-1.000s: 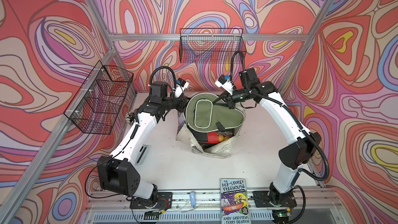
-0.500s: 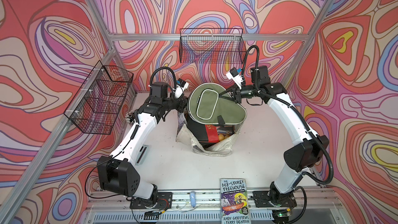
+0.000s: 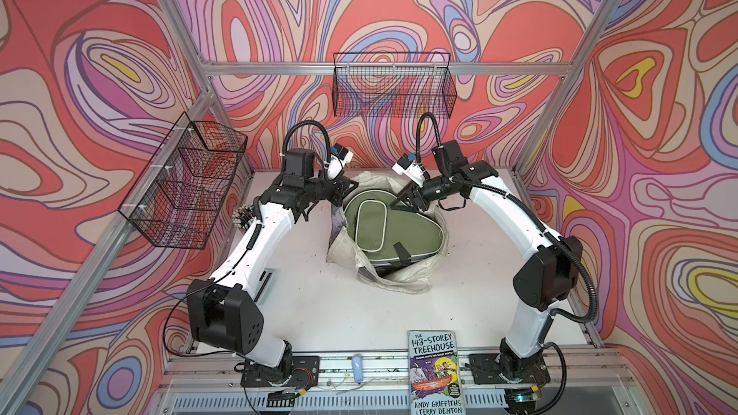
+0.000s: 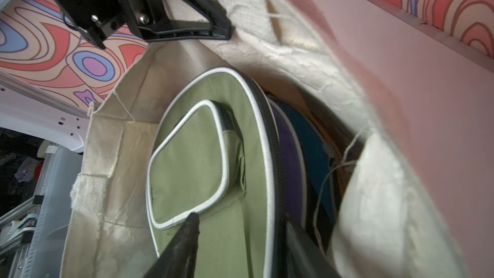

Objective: Remove the ping pong set from the canvas bag
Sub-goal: Pick up the ping pong set from the canvas bag.

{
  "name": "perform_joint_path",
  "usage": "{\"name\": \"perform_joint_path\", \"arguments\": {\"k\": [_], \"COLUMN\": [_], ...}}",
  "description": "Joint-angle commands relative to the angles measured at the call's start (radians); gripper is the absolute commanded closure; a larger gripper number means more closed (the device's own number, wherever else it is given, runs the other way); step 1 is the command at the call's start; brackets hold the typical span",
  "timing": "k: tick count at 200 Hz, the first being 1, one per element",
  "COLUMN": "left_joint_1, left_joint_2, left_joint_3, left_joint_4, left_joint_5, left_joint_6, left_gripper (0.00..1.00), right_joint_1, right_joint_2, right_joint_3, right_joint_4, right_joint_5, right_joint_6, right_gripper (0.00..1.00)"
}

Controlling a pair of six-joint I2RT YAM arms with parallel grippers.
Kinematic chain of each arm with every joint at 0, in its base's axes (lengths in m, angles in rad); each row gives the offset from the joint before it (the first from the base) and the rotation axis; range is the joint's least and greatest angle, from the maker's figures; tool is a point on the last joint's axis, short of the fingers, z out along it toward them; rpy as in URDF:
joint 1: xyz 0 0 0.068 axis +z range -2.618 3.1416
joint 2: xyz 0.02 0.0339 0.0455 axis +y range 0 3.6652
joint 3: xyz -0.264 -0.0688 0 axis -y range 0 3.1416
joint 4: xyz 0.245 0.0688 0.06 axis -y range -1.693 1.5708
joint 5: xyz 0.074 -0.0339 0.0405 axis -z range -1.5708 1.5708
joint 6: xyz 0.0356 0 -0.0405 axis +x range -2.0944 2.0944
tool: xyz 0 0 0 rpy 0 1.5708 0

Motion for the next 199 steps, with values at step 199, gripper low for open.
{"name": "perform_joint_path", "arguments": {"k": [199], "left_joint_1": [-0.004], "left_joint_2": [-0.012], "left_joint_3": [0.047], "left_joint_4": [0.111], "left_joint_5": [0.088], "left_joint_6": [-0.016], "left_gripper": [1.0], "right_joint_1": [0.037], "right_joint_2": [0.118], "right_joint_3": [0.012], "right_joint_4": [0.034], "right_joint_5": [0.146], "right_joint_6": [0.021], "right_gripper": [0.71]}}
